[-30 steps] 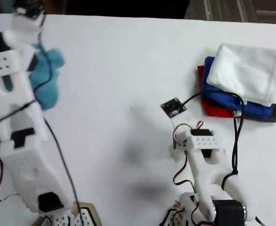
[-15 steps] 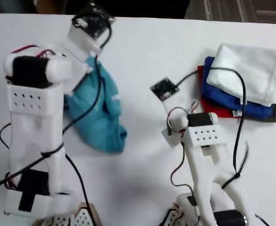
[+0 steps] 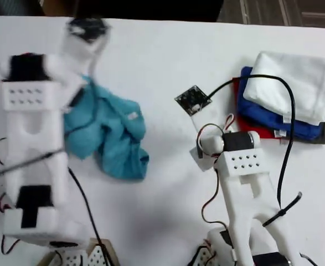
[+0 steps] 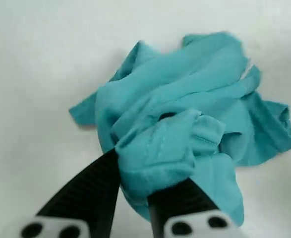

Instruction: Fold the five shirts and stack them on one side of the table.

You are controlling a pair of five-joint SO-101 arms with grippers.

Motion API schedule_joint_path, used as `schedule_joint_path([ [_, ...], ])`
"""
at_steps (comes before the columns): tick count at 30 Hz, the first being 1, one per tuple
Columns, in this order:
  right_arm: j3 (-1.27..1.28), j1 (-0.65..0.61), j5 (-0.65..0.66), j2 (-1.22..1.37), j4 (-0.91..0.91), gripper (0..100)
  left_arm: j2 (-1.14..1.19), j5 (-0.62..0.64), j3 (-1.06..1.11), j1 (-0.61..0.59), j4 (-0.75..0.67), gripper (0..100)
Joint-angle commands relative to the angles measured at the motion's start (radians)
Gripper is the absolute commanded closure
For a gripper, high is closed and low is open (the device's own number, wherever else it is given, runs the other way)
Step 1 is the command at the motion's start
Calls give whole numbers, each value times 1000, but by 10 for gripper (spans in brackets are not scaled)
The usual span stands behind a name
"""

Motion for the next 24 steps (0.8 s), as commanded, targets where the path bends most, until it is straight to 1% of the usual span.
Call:
schedule_joint_path([
  [1,-44,-4,6,-42,-1,786,72,-94,15,-209,2,972],
  [4,-46,-4,6,-42,-2,786,135,-190,19,-351,0,972],
  [7,-44,-4,6,-42,-1,786,163,-307,13,-433,0,953],
  [9,-44,-4,6,-41,-1,786,160,-373,13,-450,0,892],
  [11,-44,-4,6,-41,-1,786,140,-416,12,-446,-2,810],
  [14,-26,-4,6,-41,-4,786,98,-428,12,-384,-9,718],
  [19,89,-2,6,-41,-84,786,25,-408,-12,-176,-23,735],
  [22,155,4,6,-42,-127,786,40,-374,15,-34,-20,734],
  [24,184,31,6,-48,-145,786,74,-370,56,35,-23,735],
])
